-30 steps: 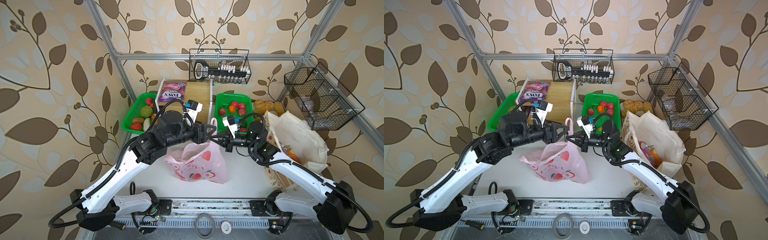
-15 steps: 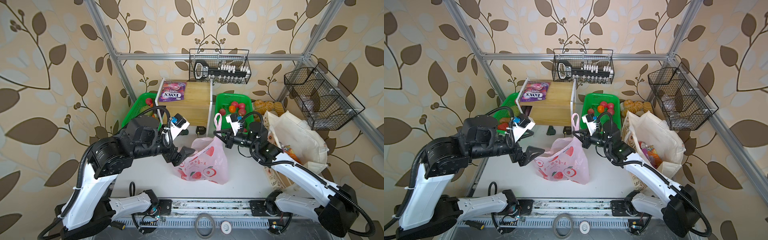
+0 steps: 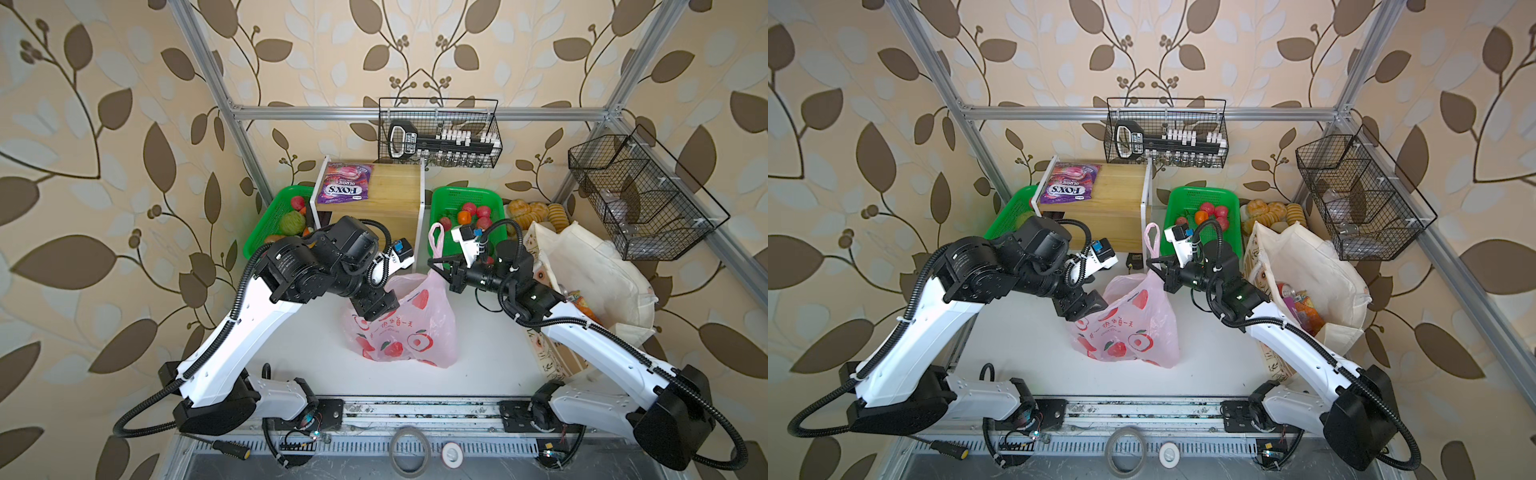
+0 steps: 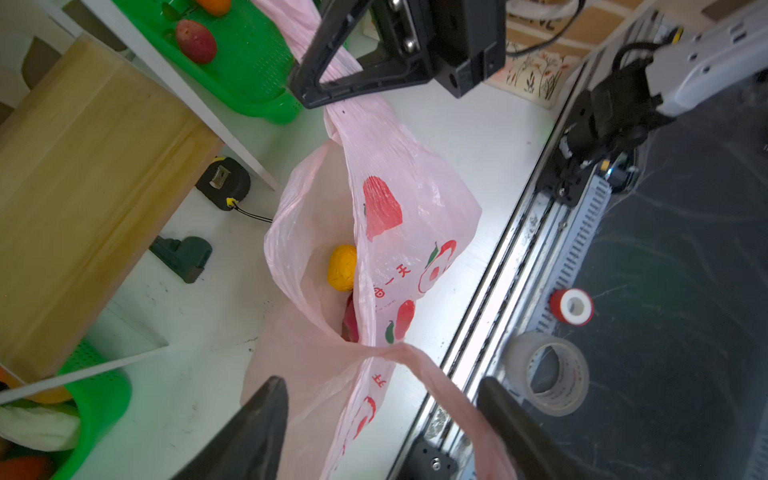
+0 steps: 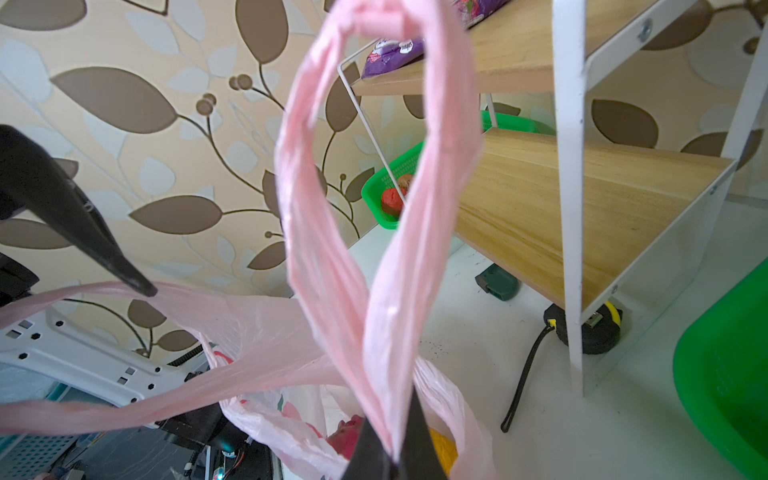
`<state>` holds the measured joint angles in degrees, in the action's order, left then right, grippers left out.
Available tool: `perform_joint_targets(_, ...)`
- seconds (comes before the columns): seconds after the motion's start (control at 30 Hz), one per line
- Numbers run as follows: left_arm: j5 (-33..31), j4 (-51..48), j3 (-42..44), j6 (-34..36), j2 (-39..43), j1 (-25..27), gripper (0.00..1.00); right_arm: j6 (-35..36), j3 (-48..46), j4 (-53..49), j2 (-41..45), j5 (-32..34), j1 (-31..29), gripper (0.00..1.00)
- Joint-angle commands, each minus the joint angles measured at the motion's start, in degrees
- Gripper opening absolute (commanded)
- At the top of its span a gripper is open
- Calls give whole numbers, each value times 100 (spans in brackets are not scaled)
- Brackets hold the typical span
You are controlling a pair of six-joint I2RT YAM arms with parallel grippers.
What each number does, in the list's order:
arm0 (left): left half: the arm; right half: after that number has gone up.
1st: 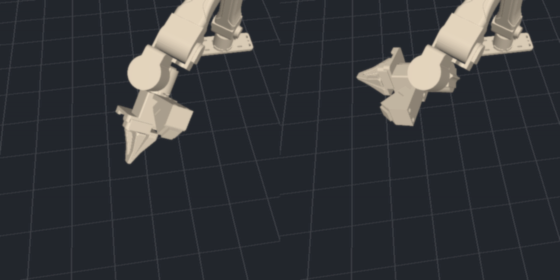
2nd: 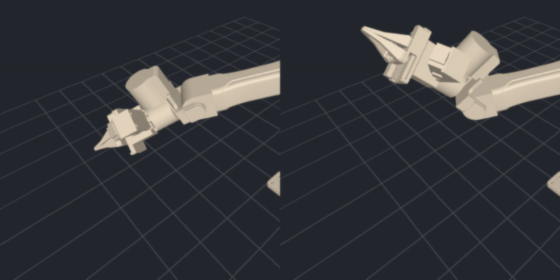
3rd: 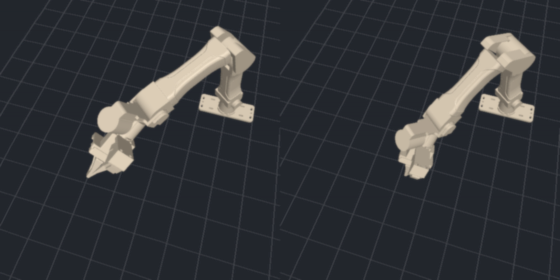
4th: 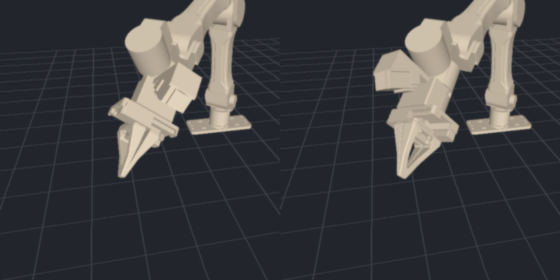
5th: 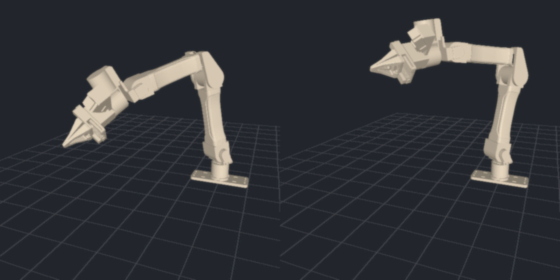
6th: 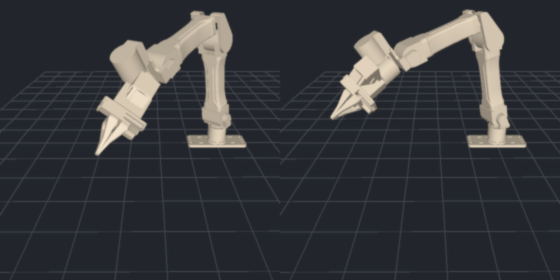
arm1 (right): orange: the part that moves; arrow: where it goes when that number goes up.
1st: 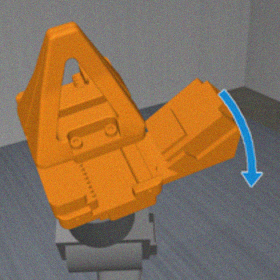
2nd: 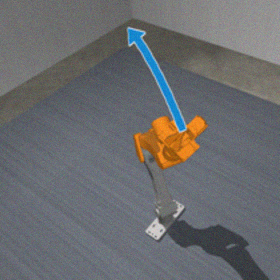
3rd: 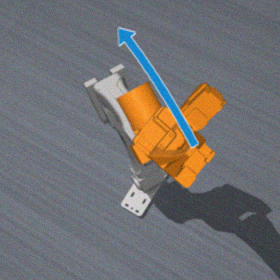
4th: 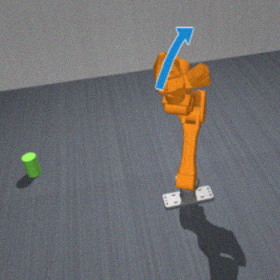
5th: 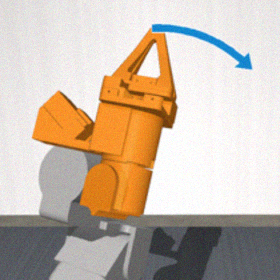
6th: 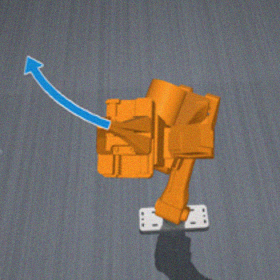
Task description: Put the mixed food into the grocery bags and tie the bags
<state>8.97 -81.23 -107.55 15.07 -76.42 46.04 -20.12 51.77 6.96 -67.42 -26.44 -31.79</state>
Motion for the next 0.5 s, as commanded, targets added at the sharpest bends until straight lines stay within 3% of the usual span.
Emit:
perform_joint_targets(0.0, -76, -359, -333, 84, -89, 56, 53, 69, 219, -90, 35, 105, 6, 3)
perform_joint_targets(0.17, -118, -375, -556, -26, -69, 96, 15, 89, 213, -158, 97, 128, 7, 3)
perform_joint_targets(0.33, -410, -413, -633, -313, -56, 90, 8, 114, 192, -204, 137, 130, 7, 4)
perform_joint_targets(0.47, -696, -34, -594, -844, -26, 89, 10, 55, 176, -195, 146, 104, 0, 4)
